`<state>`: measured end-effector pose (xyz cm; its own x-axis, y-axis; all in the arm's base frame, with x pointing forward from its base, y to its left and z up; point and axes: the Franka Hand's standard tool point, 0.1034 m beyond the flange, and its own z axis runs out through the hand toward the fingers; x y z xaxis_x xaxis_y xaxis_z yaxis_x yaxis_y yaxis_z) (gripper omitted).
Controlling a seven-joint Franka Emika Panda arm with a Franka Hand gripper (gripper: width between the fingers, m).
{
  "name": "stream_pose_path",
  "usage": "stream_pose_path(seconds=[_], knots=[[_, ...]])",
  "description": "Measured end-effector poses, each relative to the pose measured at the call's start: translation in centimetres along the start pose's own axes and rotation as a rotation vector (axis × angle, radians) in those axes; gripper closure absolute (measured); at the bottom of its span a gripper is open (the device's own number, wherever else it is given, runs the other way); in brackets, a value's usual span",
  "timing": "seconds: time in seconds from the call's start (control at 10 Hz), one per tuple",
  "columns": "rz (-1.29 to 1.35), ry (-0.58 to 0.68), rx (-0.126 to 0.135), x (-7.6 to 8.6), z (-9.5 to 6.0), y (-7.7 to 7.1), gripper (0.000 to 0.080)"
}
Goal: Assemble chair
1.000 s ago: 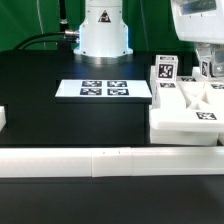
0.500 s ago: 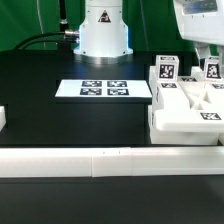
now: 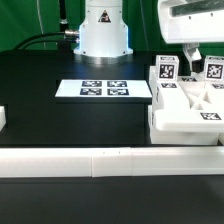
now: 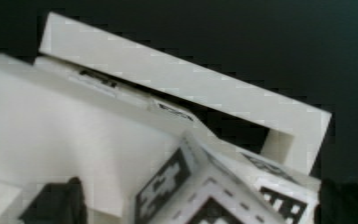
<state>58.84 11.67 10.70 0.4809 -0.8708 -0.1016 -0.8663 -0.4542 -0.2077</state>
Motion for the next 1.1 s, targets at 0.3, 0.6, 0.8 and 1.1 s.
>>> stream_pose_path(seconds=[0.3,0.6,0.8,1.1], knots=[[-0.334,-0.03,-0.096,-0.5,-0.6,-0.4,0.0151],[-0.578,0.007,-0.08,-0.1,-0.6,-0.8,0.0151],[-0.678,0.003,-0.079,-0.1,-0.6,-0.8,0.0179],[-0.677,0.003,-0.08,-0.1,-0.6,-0.8,0.0483]])
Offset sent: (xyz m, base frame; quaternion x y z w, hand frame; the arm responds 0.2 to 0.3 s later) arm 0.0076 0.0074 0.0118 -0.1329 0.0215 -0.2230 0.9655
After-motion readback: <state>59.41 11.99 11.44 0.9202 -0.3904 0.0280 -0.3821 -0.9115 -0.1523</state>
